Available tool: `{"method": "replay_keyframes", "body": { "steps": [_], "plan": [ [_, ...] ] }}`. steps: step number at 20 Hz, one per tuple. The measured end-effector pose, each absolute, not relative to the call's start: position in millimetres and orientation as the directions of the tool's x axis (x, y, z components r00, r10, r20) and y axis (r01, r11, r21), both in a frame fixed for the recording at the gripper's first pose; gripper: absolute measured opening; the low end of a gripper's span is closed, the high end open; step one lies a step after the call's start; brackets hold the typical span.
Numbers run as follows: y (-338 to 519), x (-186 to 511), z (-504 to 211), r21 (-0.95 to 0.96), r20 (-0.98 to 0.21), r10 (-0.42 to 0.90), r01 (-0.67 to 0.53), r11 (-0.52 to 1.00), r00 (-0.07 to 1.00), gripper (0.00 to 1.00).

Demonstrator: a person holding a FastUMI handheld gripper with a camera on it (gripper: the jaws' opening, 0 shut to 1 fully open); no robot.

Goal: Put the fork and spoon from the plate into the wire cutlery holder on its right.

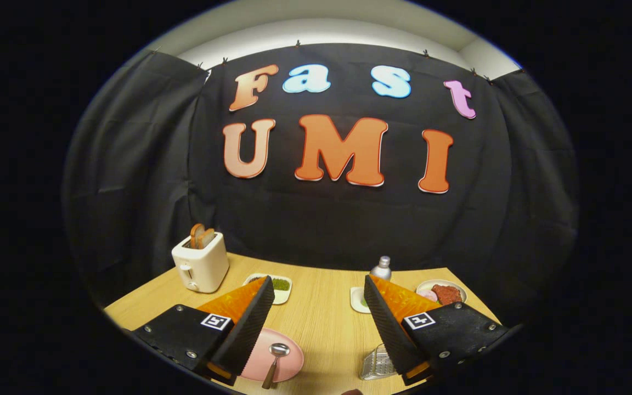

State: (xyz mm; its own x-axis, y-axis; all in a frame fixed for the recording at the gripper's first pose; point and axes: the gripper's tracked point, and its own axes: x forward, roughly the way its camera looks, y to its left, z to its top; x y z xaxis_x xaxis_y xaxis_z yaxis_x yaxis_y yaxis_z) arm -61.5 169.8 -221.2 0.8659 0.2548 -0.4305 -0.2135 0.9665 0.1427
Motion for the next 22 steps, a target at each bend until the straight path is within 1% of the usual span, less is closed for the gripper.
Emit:
{"method": "replay_keyframes", "body": {
  "steps": [4,5,8,12,14,17,20,21,22],
  "plan": [
    [204.4,-91.4,-275.8,0.151,-0.564,0.326,-0.294,0.944,0.758,0.98],
    [212.3,-100.6,-292.5,0.156,-0.605,0.339,-0.31,0.938,0.72,0.98],
    [235.2,-125.5,-333.3,0.187,-0.713,0.378,-0.359,0.914,0.59,0.94],
    [244.0,-150.1,-377.1,0.172,-0.823,0.35,-0.391,0.904,0.447,0.89],
    [248.4,-160.4,-393.5,0.173,-0.859,0.335,-0.396,0.902,0.387,0.83],
    [249.6,-169.2,-413.1,0.168,-0.894,0.31,-0.401,0.901,0.322,0.76],
    [256.3,-178.2,-425.8,0.198,-0.92,0.308,-0.391,0.899,0.243,0.66],
    [256.0,-179.5,-429.9,0.199,-0.926,0.301,-0.387,0.901,0.226,0.63],
    [257.4,-179.8,-433.0,0.201,-0.932,0.297,-0.385,0.901,0.21,0.59]
  ]
}}
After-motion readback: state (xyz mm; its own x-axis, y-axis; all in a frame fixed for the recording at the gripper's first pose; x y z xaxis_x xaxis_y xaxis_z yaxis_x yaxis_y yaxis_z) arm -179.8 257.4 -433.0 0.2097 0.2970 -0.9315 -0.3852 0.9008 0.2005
